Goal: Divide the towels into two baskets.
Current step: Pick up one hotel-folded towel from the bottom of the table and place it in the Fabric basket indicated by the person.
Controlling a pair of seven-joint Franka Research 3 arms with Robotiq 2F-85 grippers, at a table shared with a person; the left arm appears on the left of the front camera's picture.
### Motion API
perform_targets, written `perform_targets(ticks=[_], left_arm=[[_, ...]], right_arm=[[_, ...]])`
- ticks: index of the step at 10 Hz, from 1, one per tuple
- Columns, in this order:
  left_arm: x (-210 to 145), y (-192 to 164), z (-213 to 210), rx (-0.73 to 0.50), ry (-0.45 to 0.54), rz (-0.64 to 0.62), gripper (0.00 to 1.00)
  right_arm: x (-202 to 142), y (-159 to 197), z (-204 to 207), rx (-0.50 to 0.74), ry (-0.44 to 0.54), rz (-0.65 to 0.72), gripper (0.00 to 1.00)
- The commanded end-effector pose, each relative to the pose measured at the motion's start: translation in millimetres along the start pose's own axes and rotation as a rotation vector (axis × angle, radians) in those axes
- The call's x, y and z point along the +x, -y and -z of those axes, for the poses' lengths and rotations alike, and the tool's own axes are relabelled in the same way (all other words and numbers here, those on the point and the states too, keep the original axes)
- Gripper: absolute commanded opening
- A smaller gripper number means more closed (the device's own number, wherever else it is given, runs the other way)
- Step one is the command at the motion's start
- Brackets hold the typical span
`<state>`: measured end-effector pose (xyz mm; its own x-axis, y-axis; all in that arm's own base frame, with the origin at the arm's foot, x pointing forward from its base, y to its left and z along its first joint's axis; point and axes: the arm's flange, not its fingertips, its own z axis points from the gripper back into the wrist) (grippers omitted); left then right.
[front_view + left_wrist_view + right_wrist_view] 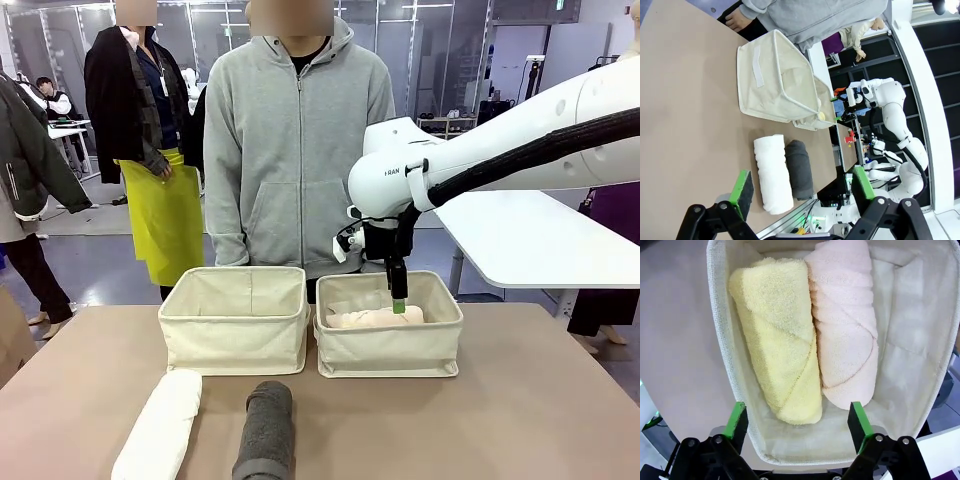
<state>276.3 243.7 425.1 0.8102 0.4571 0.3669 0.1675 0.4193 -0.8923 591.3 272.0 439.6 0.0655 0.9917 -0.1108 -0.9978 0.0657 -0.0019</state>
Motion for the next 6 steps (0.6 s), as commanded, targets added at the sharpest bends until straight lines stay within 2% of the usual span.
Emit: perform_targets(ticks=[1,6], left_arm=[[0.3,2.6,-3.1,-0.016,0.007,0.006,1.00],[0.3,2.6,-3.1,-0.016,0.007,0.006,1.00]], right_arm=[[1.0,1.0,-1.4,-0.005,-0.001,0.005,1.00],[1.0,1.0,-1.4,-0.005,-0.001,0.005,1.00]])
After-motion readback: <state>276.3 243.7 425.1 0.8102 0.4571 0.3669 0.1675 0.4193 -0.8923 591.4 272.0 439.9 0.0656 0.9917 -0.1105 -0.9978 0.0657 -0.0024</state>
